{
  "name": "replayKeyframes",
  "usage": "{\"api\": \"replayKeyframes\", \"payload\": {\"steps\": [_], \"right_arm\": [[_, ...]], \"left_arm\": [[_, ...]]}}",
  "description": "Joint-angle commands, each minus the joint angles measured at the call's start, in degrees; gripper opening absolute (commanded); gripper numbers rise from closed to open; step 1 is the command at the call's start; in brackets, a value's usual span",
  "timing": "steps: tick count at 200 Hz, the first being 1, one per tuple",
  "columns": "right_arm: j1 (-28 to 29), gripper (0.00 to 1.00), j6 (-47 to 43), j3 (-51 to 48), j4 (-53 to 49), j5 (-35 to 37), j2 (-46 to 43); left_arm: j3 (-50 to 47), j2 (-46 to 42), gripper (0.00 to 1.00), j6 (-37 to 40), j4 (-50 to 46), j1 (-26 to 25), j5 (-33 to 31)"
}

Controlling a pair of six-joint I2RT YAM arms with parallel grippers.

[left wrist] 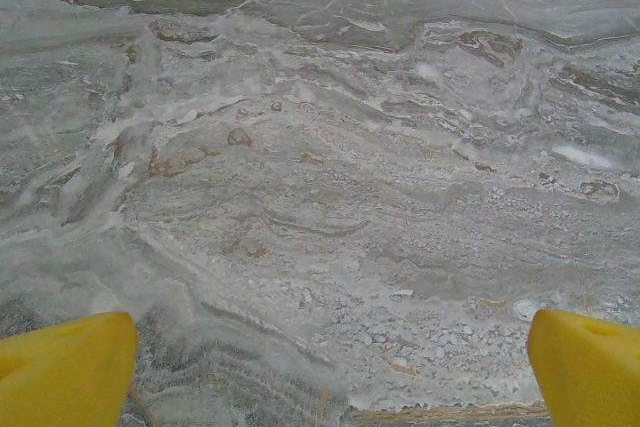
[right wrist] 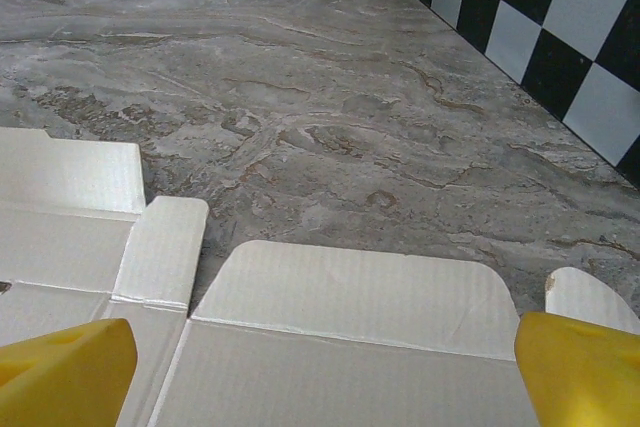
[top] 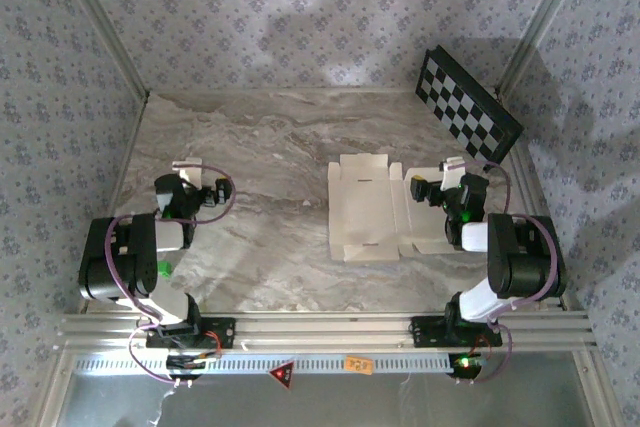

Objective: Fold the paper box

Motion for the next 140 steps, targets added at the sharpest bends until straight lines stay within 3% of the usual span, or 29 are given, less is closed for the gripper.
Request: {"api": "replayKeyframes", "payload": {"steps": [1, 24, 81, 113, 140], "right_arm": [[0.2, 0.99, 0.4, 0.2, 0.5, 2.3, -0.4], [1.5, 0.99, -0.4, 1.6, -5.5, 4.9, -4.4], [4.7, 0.99, 2.6, 10.1, -32.3, 11.4, -17.1], [6.3, 0.97, 8.9, 17.4, -52.7, 9.1, -21.1], [7.5, 0.92, 16.4, 20.8, -66.4, 6.6, -23.0]], "left_arm": [[-0.1, -0.1, 1.0, -0.4, 2.0, 0.2, 1.0], [-0.1, -3.6, 1.0, -1.1, -1.0, -0.4, -3.2], [5.3, -19.6, 0.99, -7.5, -24.7, -3.7, -18.0], [11.4, -25.6, 0.99, -17.1, -40.1, -5.1, -15.2], [14.7, -28.3, 0.97, -24.8, -47.5, -9.8, -11.7]]}}
